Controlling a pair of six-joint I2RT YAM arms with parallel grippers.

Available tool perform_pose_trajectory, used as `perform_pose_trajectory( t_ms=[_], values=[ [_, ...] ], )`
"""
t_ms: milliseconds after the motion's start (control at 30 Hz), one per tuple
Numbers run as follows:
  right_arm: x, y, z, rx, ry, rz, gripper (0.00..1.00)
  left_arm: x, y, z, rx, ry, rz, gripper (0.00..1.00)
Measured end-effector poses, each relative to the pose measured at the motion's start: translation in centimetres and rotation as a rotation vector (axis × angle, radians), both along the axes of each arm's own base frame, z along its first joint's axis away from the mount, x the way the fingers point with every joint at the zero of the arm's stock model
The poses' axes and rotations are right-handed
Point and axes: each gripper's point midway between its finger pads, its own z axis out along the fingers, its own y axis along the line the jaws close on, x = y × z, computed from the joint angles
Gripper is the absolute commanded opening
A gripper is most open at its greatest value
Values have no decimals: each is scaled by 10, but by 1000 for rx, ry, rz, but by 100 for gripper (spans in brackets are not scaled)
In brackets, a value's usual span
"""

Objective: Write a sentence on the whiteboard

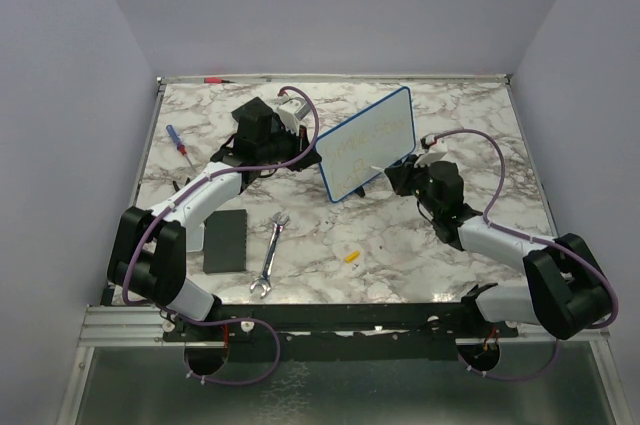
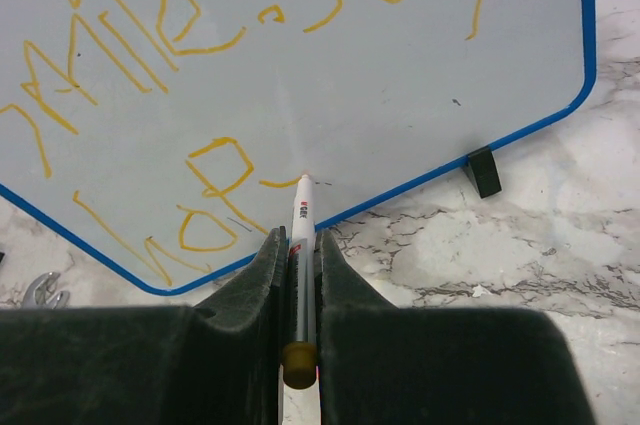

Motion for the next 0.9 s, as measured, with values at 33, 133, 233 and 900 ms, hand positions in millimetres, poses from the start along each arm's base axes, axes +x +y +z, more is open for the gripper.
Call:
perform_pose_trajectory(
  t_ms=[33,133,233,900],
  values=[
    [1,-1,0,-1,-1,-6,1,0,0,0,0,0,0,0],
    [1,-3,1,-3,-3,-15,1,0,0,0,0,0,0,0],
    [1,-3,4,-2,-12,-15,1,0,0,0,0,1,0,0],
    [-6,14,8,20,-20,88,1,0,0,0,0,1,1,0]
  ],
)
